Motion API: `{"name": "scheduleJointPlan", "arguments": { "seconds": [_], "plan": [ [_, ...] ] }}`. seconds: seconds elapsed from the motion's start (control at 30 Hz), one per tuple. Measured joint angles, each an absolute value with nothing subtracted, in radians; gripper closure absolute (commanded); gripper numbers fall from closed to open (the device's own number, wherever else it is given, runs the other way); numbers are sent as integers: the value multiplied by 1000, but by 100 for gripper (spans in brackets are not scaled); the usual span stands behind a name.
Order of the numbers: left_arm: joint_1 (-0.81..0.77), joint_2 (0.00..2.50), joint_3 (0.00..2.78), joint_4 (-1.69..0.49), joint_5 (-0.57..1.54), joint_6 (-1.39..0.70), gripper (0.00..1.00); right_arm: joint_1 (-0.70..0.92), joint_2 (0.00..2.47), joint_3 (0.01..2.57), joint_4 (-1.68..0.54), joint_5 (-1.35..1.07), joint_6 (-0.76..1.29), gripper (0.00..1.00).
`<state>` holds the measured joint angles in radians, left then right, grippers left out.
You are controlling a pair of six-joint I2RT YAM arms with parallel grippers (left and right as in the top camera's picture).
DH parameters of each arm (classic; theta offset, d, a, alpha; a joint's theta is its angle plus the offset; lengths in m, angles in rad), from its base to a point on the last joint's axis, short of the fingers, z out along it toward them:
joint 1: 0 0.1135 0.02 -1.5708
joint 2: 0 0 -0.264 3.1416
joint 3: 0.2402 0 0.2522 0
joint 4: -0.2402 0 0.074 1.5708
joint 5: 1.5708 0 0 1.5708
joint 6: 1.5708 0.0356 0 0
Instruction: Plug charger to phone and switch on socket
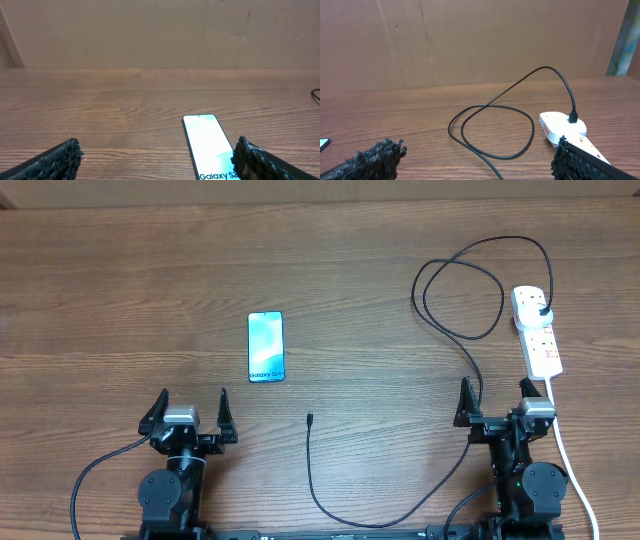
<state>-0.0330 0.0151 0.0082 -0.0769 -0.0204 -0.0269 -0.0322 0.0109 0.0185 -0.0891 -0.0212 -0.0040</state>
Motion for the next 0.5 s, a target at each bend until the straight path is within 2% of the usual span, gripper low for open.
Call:
{"name": "scheduleJointPlan", "arguments": {
  "seconds": [0.5],
  "plan": [
    [-33, 15, 8, -77, -20, -27, 1, -32, 11, 19, -89, -21, -4, 0]
  ]
}}
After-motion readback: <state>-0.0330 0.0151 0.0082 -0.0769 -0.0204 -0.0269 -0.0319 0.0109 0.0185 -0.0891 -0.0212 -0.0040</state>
